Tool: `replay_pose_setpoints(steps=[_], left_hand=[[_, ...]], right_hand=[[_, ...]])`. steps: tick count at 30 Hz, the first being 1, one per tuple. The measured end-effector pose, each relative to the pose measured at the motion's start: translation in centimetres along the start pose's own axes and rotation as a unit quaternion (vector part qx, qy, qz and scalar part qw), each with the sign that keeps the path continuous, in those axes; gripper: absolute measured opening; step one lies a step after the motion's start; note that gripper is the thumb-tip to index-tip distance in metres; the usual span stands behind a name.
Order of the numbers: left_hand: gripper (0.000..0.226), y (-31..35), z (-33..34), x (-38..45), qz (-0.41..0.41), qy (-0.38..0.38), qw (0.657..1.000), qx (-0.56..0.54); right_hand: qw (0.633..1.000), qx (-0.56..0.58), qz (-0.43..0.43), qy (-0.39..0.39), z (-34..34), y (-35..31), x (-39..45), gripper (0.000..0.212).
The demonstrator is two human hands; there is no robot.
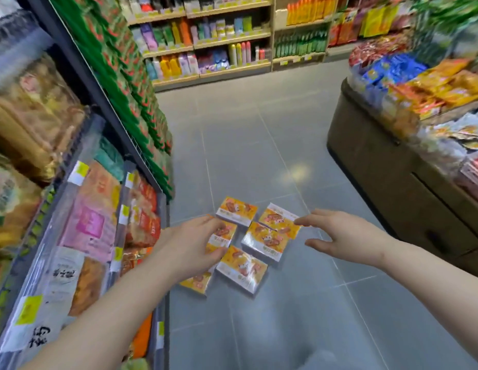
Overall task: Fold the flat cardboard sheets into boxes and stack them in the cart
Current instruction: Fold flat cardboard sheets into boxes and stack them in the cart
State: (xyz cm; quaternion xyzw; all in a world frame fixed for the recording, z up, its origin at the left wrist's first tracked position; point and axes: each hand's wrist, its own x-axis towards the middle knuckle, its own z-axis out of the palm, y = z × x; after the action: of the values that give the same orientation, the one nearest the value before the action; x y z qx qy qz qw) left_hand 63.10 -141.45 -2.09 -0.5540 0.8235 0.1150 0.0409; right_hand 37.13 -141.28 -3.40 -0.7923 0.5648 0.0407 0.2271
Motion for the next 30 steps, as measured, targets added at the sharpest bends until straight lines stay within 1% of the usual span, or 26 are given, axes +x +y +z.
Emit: replay_pose_setpoints(steps=[3,9,13,16,19,22,24,30], left_hand=[[0.045,0.4,0.4,4.9,0.016,-0.013,1.000,0.002],[0.042,2.5,2.3,15.4,0.002,-0.033,0.999,0.007],[0.042,4.5,2.7,23.2,-0.012,-0.044,0.999,0.003],[0.040,5.9,3.1,28.9,-0.040,-0.055,0.997,-0.025],[0.041,6.6,3.7,32.5,-0.059,-0.073,0.995,-0.032],[0.041,6.4,4.8,35.6,-0.076,-0.087,0.992,-0.041],[0.042,5.8,6.0,37.6,-0.087,-0.109,0.989,-0.045],[0.042,2.6,13.6,43.5,-0.121,-0.156,0.974,-0.112]], right_hand=[[1.000,0.005,0.021,-0.001,-0.6,3.9,2.5,0.044],[0.998,0.000,0.036,-0.043,-2.0,13.3,9.1,0.042],[0.997,-0.006,0.028,-0.079,-4.1,20.1,14.3,0.042],[0.993,-0.009,0.023,-0.112,-5.6,25.4,18.1,0.042],[0.989,-0.008,0.023,-0.143,-5.9,29.1,21.1,0.043],[0.984,0.000,0.028,-0.175,-5.2,31.5,23.8,0.043],[0.981,0.006,0.032,-0.189,-4.2,32.5,25.4,0.043],[0.975,0.051,0.069,-0.205,1.2,35.4,30.3,0.044]])
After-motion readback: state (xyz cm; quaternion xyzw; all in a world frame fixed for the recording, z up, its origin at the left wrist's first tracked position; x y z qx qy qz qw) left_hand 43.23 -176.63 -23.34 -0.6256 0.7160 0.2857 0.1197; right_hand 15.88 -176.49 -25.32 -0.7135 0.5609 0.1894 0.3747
